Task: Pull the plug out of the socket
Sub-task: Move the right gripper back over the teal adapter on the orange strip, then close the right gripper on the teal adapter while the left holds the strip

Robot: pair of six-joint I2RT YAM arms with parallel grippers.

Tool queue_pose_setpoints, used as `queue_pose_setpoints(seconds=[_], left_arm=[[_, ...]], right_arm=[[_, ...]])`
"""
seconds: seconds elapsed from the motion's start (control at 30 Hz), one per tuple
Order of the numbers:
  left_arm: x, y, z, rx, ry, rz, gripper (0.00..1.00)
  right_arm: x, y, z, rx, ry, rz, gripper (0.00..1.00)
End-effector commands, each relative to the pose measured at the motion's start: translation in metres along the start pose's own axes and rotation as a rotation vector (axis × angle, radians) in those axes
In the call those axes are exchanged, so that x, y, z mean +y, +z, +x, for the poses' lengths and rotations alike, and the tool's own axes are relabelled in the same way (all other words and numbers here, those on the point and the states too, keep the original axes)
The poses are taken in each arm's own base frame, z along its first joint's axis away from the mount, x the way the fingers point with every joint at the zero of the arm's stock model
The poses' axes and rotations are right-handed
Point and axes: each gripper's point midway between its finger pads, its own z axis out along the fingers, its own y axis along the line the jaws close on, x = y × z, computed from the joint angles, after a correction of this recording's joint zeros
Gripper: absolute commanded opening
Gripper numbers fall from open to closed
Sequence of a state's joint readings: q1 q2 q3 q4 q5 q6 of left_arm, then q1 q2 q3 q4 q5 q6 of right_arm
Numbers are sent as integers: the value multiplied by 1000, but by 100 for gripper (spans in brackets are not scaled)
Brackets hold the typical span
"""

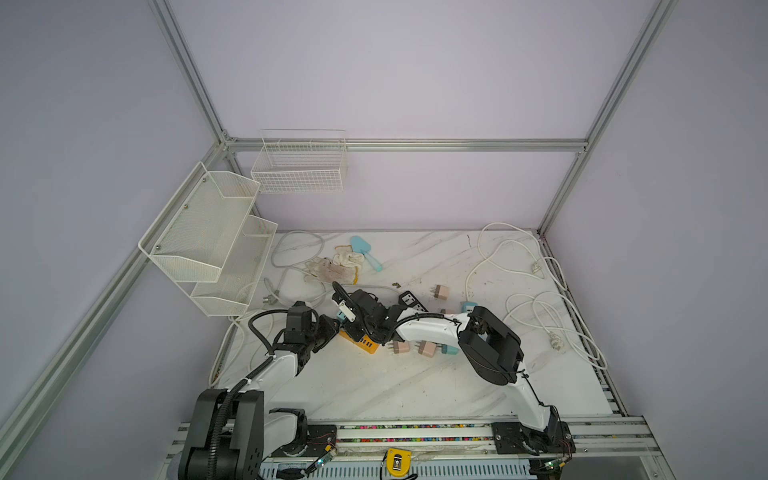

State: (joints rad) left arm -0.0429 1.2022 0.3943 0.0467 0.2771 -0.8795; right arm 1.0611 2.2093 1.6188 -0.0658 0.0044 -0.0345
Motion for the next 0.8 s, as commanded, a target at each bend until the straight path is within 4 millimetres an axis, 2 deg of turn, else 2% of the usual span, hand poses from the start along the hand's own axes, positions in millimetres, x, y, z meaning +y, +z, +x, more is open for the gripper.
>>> queue_pose_setpoints(seconds=[0.0,0.3,0.53,0.77], left_arm=[[7,1,4,4,-9,5,32],[24,4,20,36,-59,-23,30],[31,7,34,78,-75,-22,28],[43,7,42,97,-85,-58,25]], right_arm=[[6,6,0,7,-25,-15,34],[4,8,3,18,-34,-5,31],[4,12,5,24,-34,-1,37],[4,14,1,13,-29,-1,34]])
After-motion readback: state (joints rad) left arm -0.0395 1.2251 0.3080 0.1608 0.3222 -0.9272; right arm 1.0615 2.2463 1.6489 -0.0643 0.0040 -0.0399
